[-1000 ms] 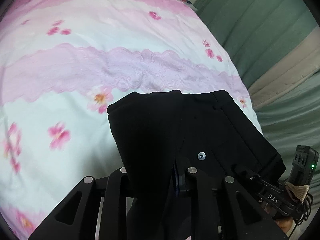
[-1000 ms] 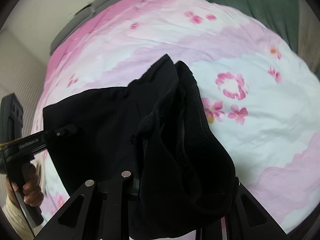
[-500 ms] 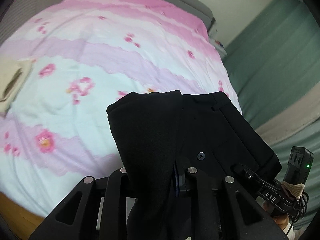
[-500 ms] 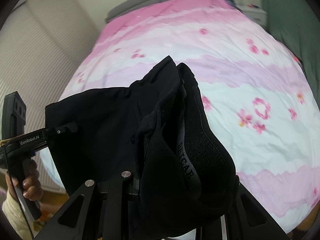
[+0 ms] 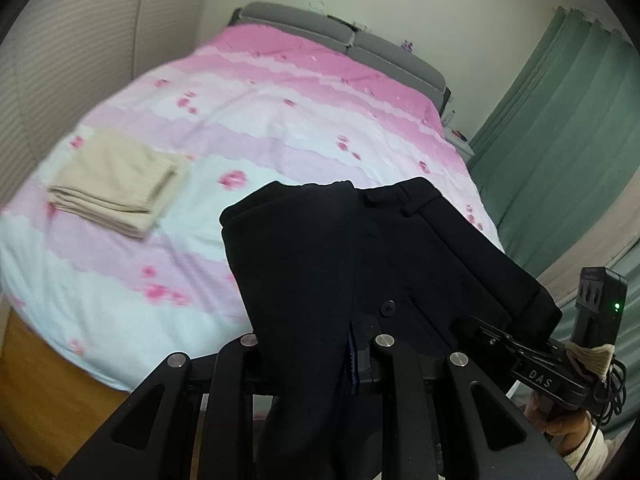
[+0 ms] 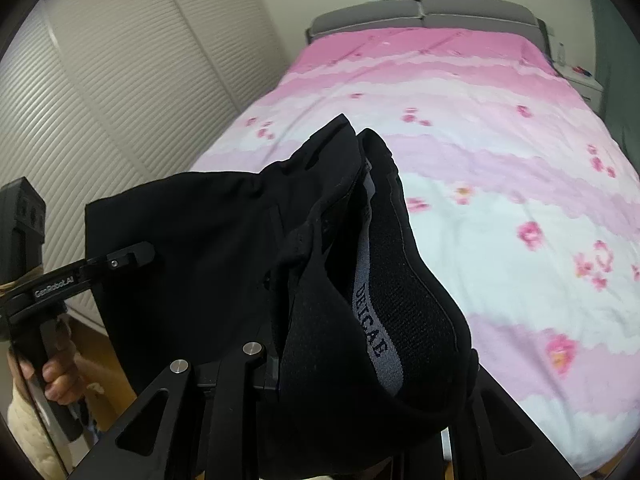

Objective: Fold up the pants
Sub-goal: 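Lift the folded trousers with both grippers and carry them toward the beige stack, then lower the trousers onto the beige stack and open both grippers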

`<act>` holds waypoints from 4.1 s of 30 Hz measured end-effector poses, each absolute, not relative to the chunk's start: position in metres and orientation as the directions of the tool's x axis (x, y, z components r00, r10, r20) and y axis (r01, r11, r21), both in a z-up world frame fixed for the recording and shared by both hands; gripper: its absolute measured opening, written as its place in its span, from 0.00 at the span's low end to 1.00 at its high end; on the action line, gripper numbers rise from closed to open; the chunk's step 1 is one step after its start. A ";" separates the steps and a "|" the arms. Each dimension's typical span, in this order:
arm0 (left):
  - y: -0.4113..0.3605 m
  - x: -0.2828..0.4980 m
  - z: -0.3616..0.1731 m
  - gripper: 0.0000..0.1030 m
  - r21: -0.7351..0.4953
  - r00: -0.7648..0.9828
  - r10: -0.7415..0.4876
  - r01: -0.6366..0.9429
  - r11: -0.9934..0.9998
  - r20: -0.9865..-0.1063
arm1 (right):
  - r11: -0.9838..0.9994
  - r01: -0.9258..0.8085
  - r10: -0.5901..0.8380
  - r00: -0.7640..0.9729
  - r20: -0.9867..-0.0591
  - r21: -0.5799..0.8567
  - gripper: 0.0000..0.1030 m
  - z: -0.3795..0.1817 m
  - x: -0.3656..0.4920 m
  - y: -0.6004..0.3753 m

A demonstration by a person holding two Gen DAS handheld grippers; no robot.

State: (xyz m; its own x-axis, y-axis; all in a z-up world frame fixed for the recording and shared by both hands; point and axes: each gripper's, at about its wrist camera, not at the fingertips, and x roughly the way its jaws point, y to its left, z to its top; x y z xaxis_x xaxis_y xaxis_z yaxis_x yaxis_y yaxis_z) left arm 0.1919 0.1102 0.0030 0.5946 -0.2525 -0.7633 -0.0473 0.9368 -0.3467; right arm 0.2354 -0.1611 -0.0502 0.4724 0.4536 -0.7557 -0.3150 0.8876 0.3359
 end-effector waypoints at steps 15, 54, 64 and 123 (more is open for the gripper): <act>0.300 0.145 -0.003 0.22 -0.376 0.624 -0.147 -0.252 0.892 -0.768 | 0.768 -0.522 0.572 0.300 -0.763 0.371 0.26 -0.041 0.224 0.043; 0.563 0.464 -0.052 0.22 -0.437 0.408 -0.462 0.160 0.885 -0.787 | 0.929 -0.131 0.365 0.498 -0.787 0.347 0.26 -0.070 0.381 0.282; 0.585 0.574 -0.091 0.22 -0.447 0.283 -0.509 0.259 0.856 -0.813 | 0.925 0.025 0.312 0.518 -0.797 0.378 0.26 -0.104 0.427 0.310; 0.432 0.347 -0.093 0.85 0.029 0.431 -0.063 0.205 0.978 -0.900 | 0.984 0.165 -0.005 0.418 -0.909 0.070 0.80 -0.115 0.300 0.173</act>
